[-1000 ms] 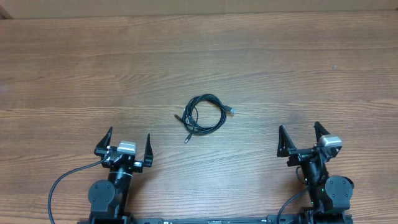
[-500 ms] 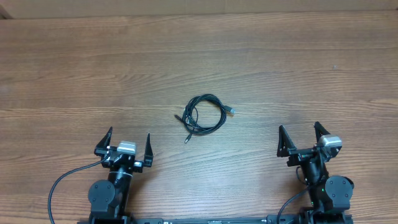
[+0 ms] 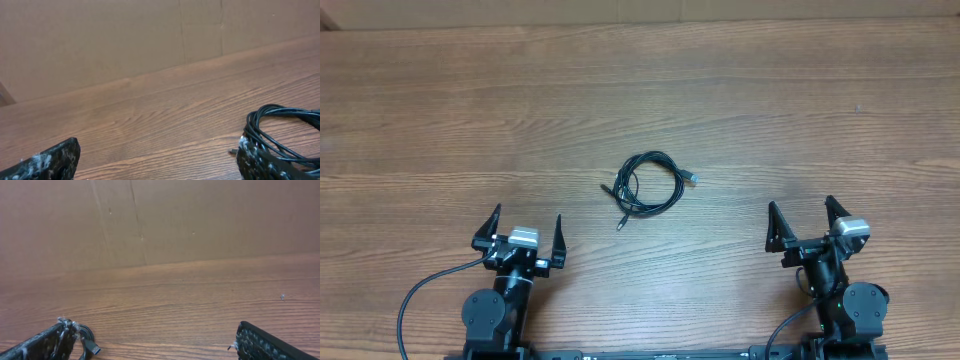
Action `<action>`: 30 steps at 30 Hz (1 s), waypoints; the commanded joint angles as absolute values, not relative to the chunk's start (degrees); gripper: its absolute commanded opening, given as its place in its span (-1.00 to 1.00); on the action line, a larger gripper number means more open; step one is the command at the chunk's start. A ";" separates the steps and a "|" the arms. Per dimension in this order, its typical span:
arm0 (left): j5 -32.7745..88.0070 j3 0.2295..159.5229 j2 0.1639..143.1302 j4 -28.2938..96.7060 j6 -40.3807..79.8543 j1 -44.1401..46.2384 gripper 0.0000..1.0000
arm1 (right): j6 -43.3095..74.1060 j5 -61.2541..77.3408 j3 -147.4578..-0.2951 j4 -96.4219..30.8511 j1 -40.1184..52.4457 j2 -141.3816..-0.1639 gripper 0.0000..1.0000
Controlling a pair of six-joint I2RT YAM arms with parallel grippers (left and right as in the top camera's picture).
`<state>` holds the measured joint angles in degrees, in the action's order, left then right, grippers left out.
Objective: Untangle cables
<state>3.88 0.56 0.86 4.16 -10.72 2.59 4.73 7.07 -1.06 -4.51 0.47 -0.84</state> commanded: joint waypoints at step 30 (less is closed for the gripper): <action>5.17 0.27 0.25 4.05 -11.35 2.17 0.99 | 5.10 7.35 -0.45 -4.21 0.75 -0.16 1.00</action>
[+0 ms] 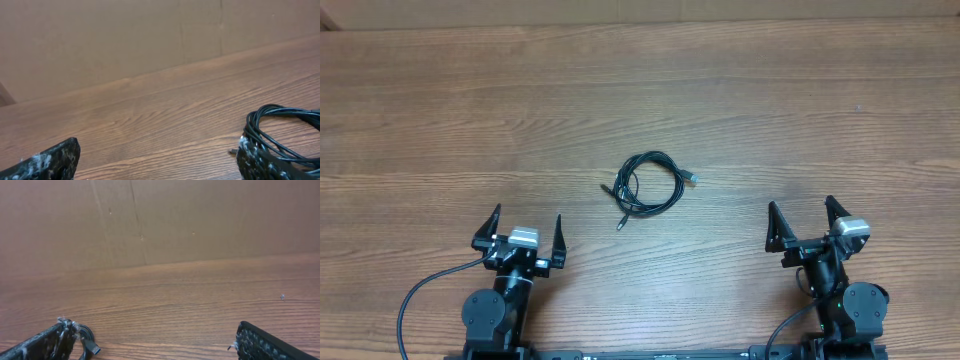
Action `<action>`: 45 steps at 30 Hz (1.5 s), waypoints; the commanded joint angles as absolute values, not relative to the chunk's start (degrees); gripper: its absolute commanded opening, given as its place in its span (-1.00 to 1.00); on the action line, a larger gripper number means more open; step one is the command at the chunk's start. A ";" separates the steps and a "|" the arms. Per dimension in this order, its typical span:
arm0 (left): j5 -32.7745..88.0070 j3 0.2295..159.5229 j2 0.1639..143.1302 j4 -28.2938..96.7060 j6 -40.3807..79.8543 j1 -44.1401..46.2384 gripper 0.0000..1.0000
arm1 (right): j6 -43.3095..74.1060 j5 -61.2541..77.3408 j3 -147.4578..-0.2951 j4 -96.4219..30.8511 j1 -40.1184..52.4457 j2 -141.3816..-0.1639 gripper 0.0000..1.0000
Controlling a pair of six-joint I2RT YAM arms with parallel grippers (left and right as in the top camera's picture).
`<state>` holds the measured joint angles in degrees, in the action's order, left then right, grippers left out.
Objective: Untangle cables
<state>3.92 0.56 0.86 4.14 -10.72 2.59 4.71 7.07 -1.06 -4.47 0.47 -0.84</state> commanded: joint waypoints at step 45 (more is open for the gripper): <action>12.95 11.77 3.51 12.80 -6.70 2.17 0.99 | 7.46 15.77 -12.27 -17.39 0.62 -0.23 1.00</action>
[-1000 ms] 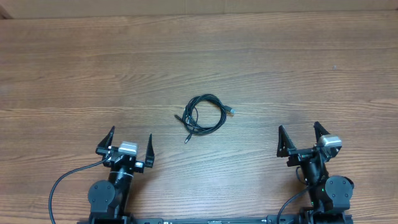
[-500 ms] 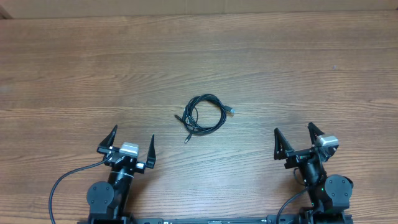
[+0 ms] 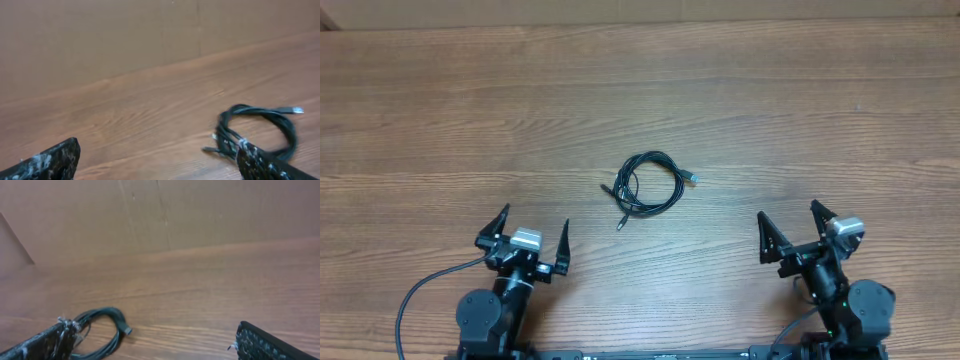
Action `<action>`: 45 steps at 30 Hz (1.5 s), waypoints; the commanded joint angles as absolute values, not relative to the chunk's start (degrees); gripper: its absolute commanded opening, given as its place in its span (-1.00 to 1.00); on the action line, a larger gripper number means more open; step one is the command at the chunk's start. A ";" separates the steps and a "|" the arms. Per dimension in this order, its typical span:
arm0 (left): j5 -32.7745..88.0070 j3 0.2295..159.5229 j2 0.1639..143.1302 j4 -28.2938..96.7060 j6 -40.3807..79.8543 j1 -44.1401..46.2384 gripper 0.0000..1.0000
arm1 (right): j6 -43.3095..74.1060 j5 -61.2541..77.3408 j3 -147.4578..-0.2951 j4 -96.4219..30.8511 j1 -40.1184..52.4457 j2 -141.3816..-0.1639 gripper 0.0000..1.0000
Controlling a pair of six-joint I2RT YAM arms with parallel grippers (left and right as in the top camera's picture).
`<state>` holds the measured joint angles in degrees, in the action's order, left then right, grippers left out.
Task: Untangle cables
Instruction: 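Move the left gripper forward and grasp the black cable bundle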
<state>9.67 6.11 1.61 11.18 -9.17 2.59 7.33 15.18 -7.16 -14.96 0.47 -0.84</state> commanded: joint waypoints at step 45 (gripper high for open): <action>16.95 76.64 98.08 46.52 21.76 18.70 0.40 | 4.49 27.07 -68.53 -52.82 0.62 -64.05 0.77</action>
<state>24.38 75.37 95.85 46.70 7.05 16.58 4.47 26.37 -67.20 -53.06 0.47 -64.16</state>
